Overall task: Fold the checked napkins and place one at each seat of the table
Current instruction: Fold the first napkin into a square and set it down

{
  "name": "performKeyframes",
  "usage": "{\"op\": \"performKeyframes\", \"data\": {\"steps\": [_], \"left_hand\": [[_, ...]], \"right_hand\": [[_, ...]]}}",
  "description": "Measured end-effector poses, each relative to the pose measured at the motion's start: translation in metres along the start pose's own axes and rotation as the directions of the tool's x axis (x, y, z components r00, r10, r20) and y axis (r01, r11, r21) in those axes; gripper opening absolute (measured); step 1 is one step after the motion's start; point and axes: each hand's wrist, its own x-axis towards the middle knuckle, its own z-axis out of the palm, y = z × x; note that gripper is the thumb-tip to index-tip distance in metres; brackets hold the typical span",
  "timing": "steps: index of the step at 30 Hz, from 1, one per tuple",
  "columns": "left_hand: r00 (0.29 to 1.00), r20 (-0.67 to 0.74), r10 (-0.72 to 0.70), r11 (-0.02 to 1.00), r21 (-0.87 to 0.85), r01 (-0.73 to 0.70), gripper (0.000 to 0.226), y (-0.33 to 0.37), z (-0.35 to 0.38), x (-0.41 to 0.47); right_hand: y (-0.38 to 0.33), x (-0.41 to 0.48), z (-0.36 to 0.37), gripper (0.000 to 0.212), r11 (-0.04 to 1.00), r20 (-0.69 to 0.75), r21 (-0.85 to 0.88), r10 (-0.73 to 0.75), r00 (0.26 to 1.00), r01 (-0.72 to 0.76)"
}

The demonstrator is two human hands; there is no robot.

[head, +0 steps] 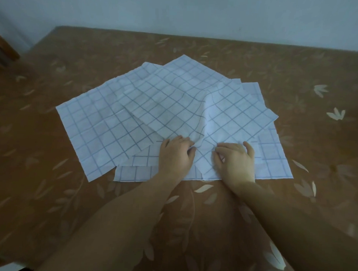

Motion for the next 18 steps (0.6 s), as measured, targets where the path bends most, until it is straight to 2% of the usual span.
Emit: {"op": "performKeyframes", "data": {"steps": [2, 6, 8, 13, 15, 18], "left_hand": [[0.999, 0.047, -0.017, 0.998, -0.056, 0.02, 0.015, -0.003, -0.006, -0.007], [0.989, 0.13, 0.073, 0.985, -0.162, -0.052, 0.014, -0.01, -0.02, -0.029], [0.976, 0.176, 0.131, 0.978, -0.183, -0.099, 0.021, -0.012, -0.03, -0.042], [0.946, 0.251, 0.203, 0.954, -0.269, -0.134, 0.039, -0.013, -0.062, -0.068], [0.945, 0.261, 0.197, 0.959, -0.253, -0.13, 0.039, -0.017, -0.07, -0.076], [0.944, 0.258, 0.207, 0.976, -0.118, -0.182, 0.032, -0.022, -0.074, -0.084]], "right_hand": [[0.0, -0.013, -0.002, 0.025, 0.999, 0.025, -0.01, -0.031, 0.999, 0.031], [-0.008, -0.046, -0.014, 0.03, 0.997, 0.029, 0.029, -0.071, 0.997, 0.07], [-0.016, -0.066, -0.019, 0.028, 0.995, 0.059, 0.033, -0.101, 0.993, 0.099], [-0.041, -0.106, -0.03, 0.027, 0.996, 0.245, 0.043, -0.088, 0.965, 0.08], [-0.056, -0.122, -0.037, 0.028, 0.997, 0.33, 0.039, -0.074, 0.941, 0.065], [-0.082, -0.144, -0.052, 0.031, 0.996, 0.442, 0.062, -0.086, 0.893, 0.065]]}}
